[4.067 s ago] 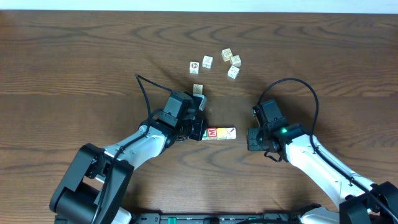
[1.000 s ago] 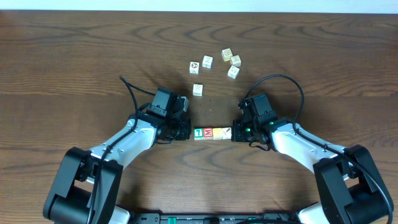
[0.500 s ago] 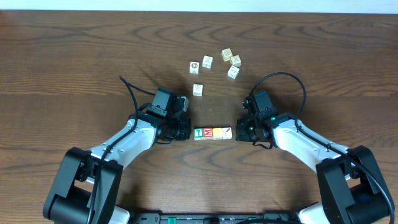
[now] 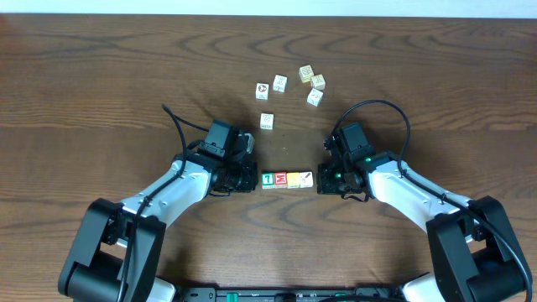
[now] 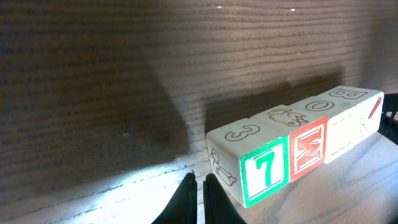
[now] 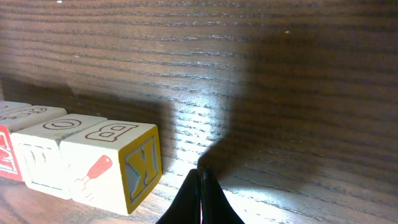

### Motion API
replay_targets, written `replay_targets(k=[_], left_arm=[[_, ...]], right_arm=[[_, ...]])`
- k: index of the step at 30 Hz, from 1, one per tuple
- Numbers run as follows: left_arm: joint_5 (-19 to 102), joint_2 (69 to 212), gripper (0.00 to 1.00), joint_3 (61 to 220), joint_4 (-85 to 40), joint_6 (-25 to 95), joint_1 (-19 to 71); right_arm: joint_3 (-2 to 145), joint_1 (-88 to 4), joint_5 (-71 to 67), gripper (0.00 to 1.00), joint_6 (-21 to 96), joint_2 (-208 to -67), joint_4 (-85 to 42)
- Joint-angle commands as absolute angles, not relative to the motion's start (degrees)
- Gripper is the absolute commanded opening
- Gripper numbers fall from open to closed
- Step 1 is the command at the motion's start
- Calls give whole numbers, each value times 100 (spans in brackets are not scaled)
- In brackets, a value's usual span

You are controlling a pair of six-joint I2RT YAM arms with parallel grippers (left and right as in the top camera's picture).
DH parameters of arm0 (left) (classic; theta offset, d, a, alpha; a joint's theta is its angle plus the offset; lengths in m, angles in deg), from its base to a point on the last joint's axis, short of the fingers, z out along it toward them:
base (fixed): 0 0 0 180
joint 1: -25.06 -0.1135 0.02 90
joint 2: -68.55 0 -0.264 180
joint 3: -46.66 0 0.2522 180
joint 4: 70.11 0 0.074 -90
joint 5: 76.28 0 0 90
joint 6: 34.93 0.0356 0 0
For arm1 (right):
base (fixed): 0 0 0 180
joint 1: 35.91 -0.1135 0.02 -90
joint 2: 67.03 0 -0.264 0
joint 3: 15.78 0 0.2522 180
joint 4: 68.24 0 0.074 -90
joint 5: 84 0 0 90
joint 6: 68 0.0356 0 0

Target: Lift 4 blocks

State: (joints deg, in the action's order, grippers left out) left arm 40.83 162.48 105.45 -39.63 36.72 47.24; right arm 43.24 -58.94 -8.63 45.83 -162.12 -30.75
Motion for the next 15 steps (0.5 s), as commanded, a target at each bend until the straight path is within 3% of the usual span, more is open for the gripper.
replay_targets(k=[1, 15], left_arm=[[4155, 16135, 7, 10639, -3931, 3425, 4697], [4158, 16146, 8, 10642, -4060, 2835, 4697]], right_arm=[[4407, -5846, -929, 1, 4500, -16217, -3088], [4475, -5844, -1596, 1, 4286, -16217, -3296]])
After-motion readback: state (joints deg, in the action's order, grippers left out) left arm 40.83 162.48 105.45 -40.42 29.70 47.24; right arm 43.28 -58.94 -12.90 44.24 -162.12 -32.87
